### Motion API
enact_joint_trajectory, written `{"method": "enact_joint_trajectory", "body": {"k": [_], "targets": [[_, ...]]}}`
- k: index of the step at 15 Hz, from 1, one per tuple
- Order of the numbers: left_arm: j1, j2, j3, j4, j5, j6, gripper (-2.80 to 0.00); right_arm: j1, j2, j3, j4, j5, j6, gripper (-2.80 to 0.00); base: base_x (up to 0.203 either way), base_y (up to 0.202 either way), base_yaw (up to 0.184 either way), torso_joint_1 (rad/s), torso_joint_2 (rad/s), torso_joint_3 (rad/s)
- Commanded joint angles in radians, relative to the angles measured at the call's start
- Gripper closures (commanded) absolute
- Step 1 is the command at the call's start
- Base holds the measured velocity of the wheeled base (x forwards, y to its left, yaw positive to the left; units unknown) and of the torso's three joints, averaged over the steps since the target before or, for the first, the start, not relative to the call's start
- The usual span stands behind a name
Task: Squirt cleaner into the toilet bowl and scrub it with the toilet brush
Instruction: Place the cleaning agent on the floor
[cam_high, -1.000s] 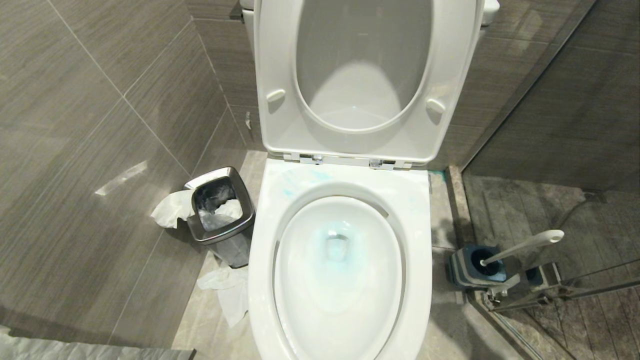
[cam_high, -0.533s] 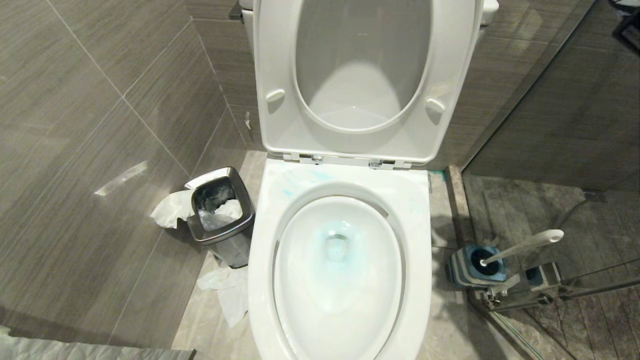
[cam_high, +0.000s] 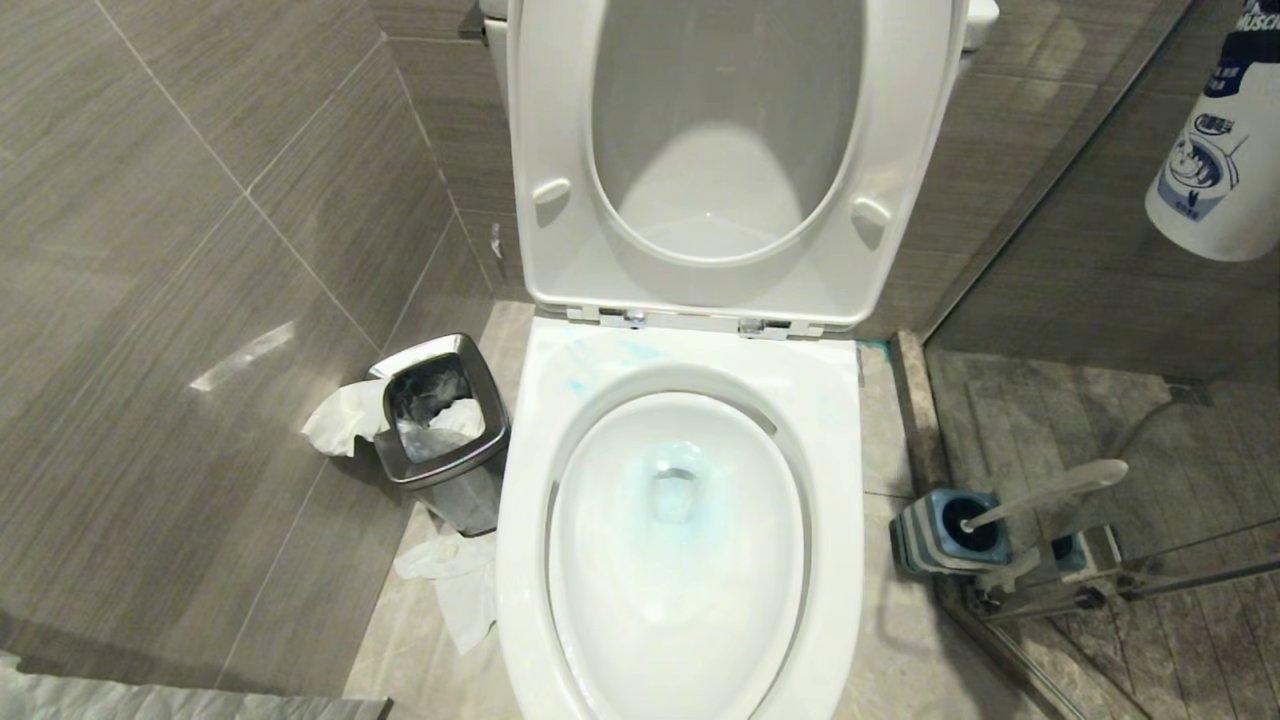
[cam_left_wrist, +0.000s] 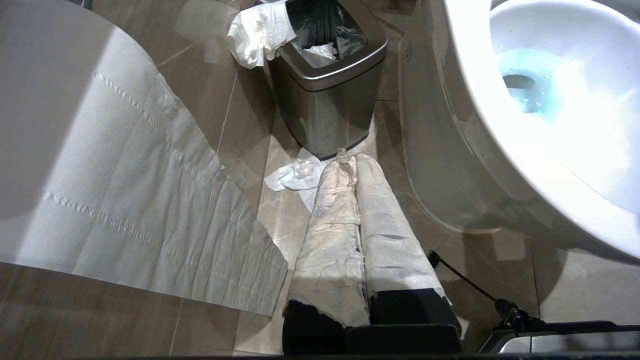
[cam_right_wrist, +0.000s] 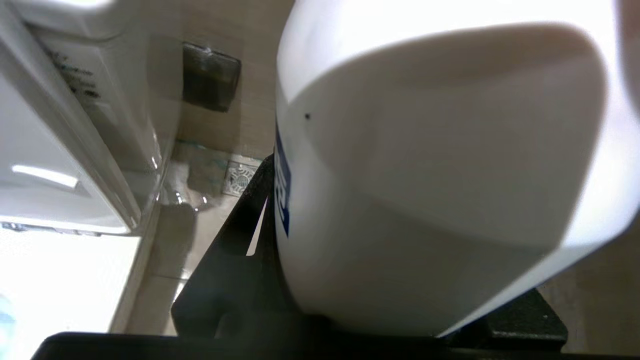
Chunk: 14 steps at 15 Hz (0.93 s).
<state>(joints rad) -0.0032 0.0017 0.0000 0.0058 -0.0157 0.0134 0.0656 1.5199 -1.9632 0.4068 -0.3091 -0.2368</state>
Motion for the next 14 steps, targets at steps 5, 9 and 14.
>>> {"method": "enact_joint_trajectory", "body": {"k": [5,9,14], "targets": [[0.0,0.0,0.002,0.0,0.0,0.0,0.0,-0.041,-0.011,0.071,0.0,0.098,0.097,0.0,0.0,0.0,0.0,0.0,0.0,0.0],[0.0,0.001,0.002,0.0,0.0,0.0,0.0,-0.041,-0.009,0.091,0.007,0.099,0.124,0.0,0.0,0.0,0.0,0.0,0.0,0.0],[0.0,0.0,0.002,0.0,0.0,0.0,0.0,-0.033,0.005,0.083,0.075,0.097,0.146,0.0,0.0,0.0,0.0,0.0,0.0,0.0]]}}
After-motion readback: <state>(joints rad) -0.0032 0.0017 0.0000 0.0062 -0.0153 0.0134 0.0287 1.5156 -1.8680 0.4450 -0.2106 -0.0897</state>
